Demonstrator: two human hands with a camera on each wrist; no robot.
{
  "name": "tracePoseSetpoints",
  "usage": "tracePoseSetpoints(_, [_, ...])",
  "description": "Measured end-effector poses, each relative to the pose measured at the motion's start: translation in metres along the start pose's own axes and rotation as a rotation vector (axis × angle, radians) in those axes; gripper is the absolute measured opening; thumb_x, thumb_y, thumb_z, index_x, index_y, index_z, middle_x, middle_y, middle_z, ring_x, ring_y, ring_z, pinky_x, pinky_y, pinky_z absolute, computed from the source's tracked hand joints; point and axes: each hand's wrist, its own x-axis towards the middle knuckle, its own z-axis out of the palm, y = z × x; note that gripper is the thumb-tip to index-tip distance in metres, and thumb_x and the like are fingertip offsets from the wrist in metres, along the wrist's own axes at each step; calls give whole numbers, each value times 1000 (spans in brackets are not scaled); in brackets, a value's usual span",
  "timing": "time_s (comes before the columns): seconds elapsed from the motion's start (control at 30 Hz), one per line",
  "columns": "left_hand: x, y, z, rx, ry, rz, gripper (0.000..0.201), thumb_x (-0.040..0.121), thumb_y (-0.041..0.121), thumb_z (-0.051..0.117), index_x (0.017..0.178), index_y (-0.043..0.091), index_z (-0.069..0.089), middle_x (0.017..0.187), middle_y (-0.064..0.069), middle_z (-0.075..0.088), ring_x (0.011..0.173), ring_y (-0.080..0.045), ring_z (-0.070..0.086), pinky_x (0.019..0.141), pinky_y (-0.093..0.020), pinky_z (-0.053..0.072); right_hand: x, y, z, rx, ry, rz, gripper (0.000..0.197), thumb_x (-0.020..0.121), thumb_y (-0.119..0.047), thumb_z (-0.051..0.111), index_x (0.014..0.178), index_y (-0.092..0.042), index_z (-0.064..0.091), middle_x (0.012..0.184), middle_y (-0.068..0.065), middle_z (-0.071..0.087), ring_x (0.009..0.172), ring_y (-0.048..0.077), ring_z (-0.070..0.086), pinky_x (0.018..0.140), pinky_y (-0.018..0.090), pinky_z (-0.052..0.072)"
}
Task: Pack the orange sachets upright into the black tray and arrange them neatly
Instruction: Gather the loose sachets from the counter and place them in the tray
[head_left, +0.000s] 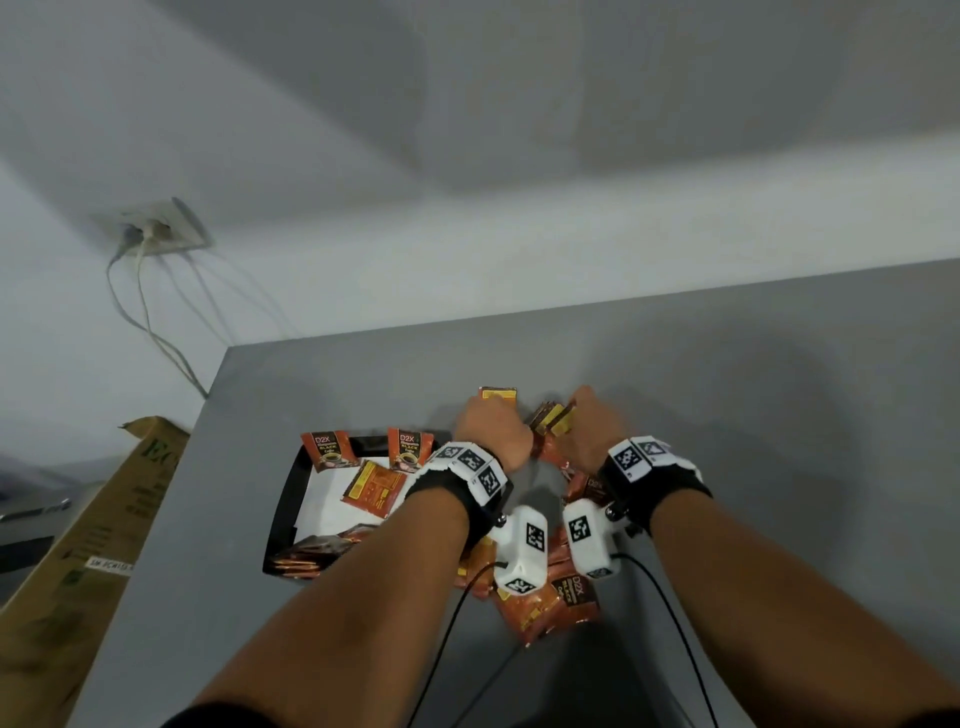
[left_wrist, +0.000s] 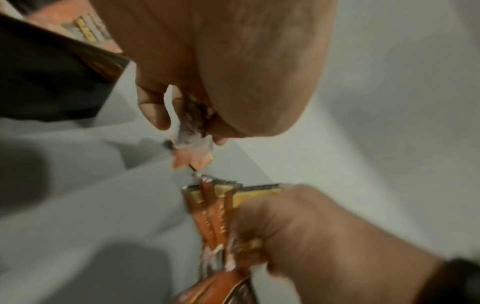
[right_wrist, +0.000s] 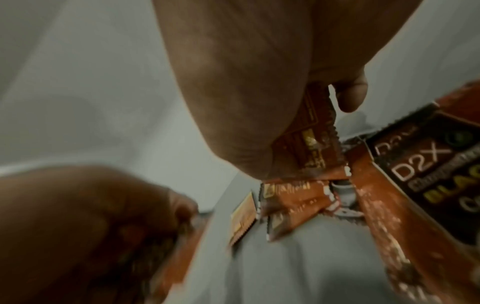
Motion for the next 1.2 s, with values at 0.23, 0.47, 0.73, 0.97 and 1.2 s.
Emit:
tracePoseSetpoints(0.23, [49,7,-9,-225,69,-146,39,89,12,65,125,7,50,118,-13,61,102,-31,63,75,-32,49,-7,9,17,-151,98,-93,50,81,-35,71,119,-16,44,119,12,51,109,34,53,90,43,49])
tracePoseSetpoints(0.47, [65,11,17,-11,-33,-273,51,92,31,66,133,6,49,136,-18,48,127,-33,46,105,-39,41,-6,19,7,-32,100,-116,36,86,-17,67,111,-18,42,109,6,59,100,25,54,87,41,50])
tracePoseSetpoints(0.73, [67,8,20,71,-60,-297,54,93,34,61,136,5,46,139,-18,48,131,-35,45,109,-44,37,-14,42,-35,99,16,-122,28,79,-35,74,98,-21,57,87,-6,65,79,14,65,61,24,47])
tracePoseSetpoints(0.97, [44,5,10,46,-128,-103,11,93,20,58,95,18,69,117,-11,68,99,-29,65,86,-33,55,-30,60,3,-113,-71,-106,63,53,-63,67,103,-25,56,96,-7,62,89,19,66,79,39,58])
tracePoseSetpoints(1.2, [12,11,3,10,-72,-81,24,89,22,58,107,9,64,105,-9,67,98,-32,65,87,-39,57,-58,52,18,-106,51,-90,40,81,-31,72,107,-21,43,109,2,56,106,28,59,88,38,49])
